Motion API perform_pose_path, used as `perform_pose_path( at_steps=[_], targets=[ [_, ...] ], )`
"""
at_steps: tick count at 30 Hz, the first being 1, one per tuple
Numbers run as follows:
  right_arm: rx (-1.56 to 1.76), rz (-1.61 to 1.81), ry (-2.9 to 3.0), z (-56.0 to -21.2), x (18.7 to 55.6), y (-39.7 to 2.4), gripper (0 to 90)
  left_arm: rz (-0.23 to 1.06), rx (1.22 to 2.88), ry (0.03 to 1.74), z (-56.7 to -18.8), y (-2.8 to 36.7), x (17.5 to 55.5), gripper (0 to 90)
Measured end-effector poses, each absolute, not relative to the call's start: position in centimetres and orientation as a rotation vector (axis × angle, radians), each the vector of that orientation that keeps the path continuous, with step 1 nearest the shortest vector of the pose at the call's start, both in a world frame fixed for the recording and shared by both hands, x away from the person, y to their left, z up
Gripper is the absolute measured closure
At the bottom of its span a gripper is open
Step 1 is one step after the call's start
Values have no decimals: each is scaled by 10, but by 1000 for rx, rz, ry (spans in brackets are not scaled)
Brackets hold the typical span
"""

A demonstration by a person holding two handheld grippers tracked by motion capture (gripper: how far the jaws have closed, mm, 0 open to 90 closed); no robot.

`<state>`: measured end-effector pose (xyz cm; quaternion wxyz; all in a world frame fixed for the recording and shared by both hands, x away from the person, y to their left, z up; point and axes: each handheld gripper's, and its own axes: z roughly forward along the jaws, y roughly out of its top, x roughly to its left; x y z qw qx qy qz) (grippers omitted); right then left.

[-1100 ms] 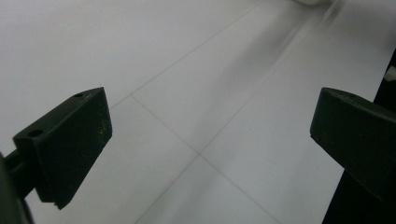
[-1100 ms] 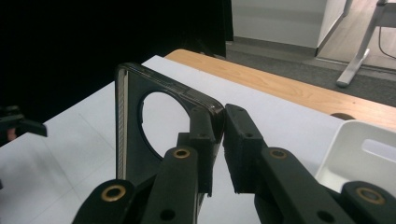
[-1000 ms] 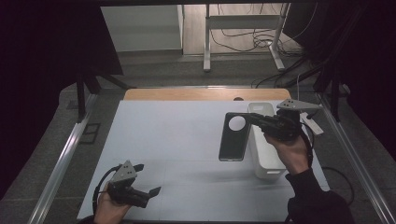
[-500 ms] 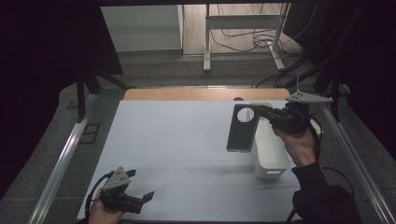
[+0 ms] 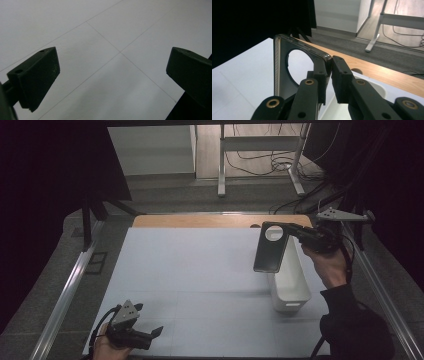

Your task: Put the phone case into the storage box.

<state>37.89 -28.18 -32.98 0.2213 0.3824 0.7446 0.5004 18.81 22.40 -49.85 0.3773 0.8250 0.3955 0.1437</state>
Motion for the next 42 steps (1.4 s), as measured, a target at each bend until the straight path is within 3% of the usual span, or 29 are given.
perform_pose_path(
  at_steps=[42],
  targets=[
    [1061, 1278, 1960, -326, 454, -323, 816, 335, 2048, 1038, -498, 235, 180, 0]
  ],
)
